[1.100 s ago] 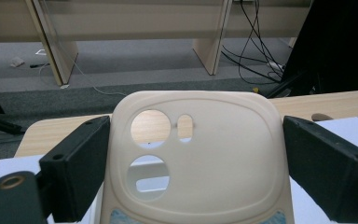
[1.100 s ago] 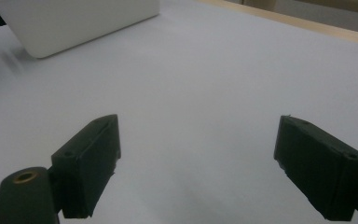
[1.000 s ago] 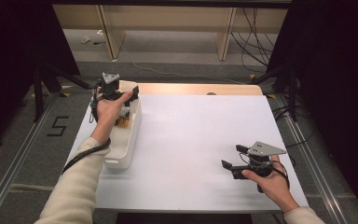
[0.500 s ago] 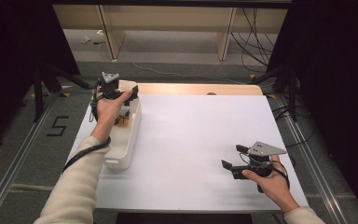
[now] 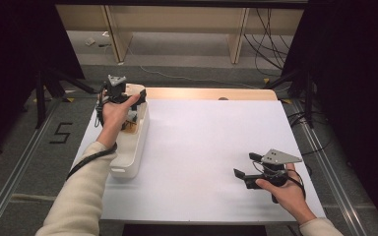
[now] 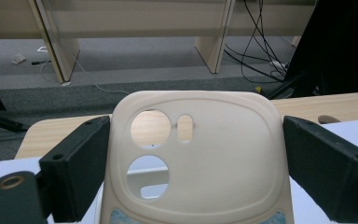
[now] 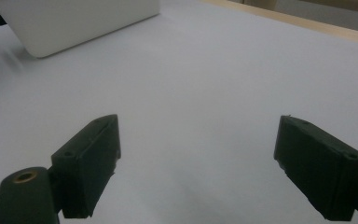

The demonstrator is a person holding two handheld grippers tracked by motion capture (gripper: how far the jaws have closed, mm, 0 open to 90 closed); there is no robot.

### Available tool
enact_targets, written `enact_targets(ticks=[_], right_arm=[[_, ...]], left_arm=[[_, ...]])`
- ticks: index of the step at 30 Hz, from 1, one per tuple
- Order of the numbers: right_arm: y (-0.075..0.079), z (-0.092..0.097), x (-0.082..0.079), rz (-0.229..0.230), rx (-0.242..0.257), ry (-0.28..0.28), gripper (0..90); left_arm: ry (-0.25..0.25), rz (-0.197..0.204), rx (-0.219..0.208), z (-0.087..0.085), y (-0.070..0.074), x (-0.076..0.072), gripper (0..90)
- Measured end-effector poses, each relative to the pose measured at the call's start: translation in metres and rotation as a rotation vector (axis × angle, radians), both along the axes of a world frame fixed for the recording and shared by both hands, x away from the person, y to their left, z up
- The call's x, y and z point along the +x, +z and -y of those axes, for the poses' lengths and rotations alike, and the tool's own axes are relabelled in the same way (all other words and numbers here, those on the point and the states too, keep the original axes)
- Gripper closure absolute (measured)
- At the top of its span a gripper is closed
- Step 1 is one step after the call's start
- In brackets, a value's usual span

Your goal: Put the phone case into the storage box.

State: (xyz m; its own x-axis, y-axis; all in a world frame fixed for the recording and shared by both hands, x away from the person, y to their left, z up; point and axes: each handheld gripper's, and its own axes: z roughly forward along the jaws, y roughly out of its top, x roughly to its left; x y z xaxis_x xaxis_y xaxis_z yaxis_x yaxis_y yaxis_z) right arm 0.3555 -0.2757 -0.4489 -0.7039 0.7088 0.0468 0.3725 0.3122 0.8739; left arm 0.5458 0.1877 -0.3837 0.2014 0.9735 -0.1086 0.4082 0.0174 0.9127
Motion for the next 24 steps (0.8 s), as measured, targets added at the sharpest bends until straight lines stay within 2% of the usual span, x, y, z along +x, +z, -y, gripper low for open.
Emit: enact_targets(ticks=[24], right_arm=[[0.0003, 0.0002, 0.0000, 0.001, 0.007, 0.000, 15.3]], left_arm=[[0.004, -0.002, 0.003, -0.0003, 0.0038, 0.0065, 10.4]])
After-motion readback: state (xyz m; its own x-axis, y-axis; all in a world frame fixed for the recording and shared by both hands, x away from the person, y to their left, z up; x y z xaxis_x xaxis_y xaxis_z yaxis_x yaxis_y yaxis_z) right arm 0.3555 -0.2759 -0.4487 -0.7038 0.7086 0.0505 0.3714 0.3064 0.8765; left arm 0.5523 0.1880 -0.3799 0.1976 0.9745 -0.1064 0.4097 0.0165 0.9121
